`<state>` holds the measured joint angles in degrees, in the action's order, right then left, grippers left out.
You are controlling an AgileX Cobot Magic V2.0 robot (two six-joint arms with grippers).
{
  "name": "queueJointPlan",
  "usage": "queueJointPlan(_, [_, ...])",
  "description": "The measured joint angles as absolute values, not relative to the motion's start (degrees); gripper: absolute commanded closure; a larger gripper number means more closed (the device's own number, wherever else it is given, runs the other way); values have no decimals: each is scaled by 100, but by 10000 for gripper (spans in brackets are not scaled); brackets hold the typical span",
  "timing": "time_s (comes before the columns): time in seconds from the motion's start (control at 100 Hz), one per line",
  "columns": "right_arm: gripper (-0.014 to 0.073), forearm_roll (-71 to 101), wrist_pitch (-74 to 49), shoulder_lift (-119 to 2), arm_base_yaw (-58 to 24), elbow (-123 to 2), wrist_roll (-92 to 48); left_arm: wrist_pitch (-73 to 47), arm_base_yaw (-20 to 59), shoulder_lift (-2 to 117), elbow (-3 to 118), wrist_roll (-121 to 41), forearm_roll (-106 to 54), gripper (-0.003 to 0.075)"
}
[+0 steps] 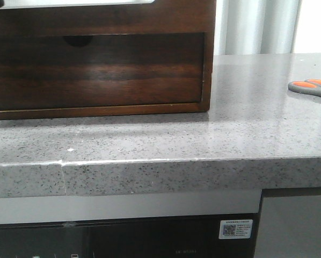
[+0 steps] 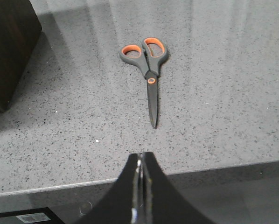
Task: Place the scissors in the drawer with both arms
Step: 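Pull the drawer handle toward the robot with the left gripper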
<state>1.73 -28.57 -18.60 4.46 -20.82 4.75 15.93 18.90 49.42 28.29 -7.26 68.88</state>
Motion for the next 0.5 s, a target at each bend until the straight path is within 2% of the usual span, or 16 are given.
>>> queueJointPlan(0.5, [699,173,-2857,-1860,446,-2082,475,1767,1901,4083,2285,-465,7069,716])
